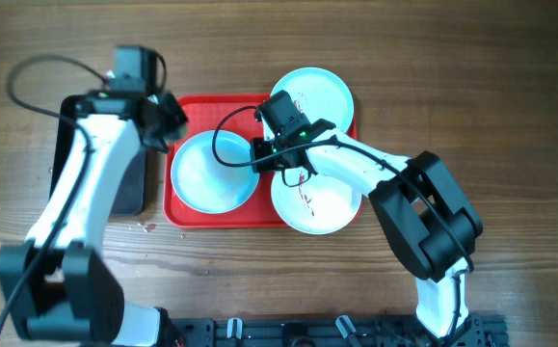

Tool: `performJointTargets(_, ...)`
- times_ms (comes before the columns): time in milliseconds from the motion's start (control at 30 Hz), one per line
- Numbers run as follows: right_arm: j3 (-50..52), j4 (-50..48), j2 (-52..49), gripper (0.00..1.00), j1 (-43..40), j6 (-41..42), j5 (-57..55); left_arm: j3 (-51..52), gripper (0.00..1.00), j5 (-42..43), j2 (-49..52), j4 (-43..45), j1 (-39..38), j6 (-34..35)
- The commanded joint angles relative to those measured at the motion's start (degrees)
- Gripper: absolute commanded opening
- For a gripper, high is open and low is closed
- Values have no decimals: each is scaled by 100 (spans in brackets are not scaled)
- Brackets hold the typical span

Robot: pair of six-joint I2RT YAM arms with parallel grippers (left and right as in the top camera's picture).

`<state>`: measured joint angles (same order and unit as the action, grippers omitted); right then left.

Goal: Clean dirty plates on tray and stack at the side
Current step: 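Lift the cleaned plate off the red tray with the right gripper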

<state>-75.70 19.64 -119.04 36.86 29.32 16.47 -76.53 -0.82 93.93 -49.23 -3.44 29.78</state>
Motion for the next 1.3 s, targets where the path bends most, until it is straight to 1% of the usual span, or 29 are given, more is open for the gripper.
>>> performJointTargets(0,-96,107,-85,4,-31,66,-92,-780,4,-70,-293,-658,203,-262)
performJointTargets(100,-98,166,175,4,-31,46,-153,-835,4,81,-308,-984,380,-264)
performJointTargets(167,-98,330,481,4,2,-94,-538,-828,4,81,-275,-1198,511,-289)
performJointTargets(267,-114,662,1008,4,140,-498,-1613,-811,4,76,-245,-1360,634,-448)
performJointTargets(400,-125,684,1537,4,551,-994,-2979,-809,4,76,-229,-1403,695,-452)
performJointTargets(533,-125,678,1655,4,1010,-1211,-4374,-807,4,74,-229,-1405,695,-455)
performJointTargets(567,-125,678,1652,4,1163,-1309,-4811,-807,4,76,-229,-1405,695,-455)
performJointTargets(633,-125,623,1652,4,1567,-1565,-6054,-807,4,76,-229,-1403,695,-455)
performJointTargets(700,-125,509,1652,4,1770,-1784,-6686,-807,4,76,-229,-1403,695,-452)
performJointTargets(833,-122,-50,1650,4,2129,-2636,-7746,-804,4,79,-229,-1403,693,-452)
performJointTargets(933,-122,-907,1650,4,2352,-3615,-8389,-796,4,79,-229,-1401,693,-424)
performJointTargets(1000,-122,-1497,1650,4,2455,-4299,-8588,-789,4,79,-229,-1397,693,-387)
performJointTargets(1133,-122,-2323,1650,4,2544,-5510,-8837,-789,4,81,-229,-1335,693,-385)
performJointTargets(1200,-122,-2656,1650,4,2553,-5967,-9001,-789,4,138,-229,-1296,693,-385)
performJointTargets(1267,-122,-2865,1650,4,2553,-6196,-9071,-789,4,162,-229,-1294,693,-387)
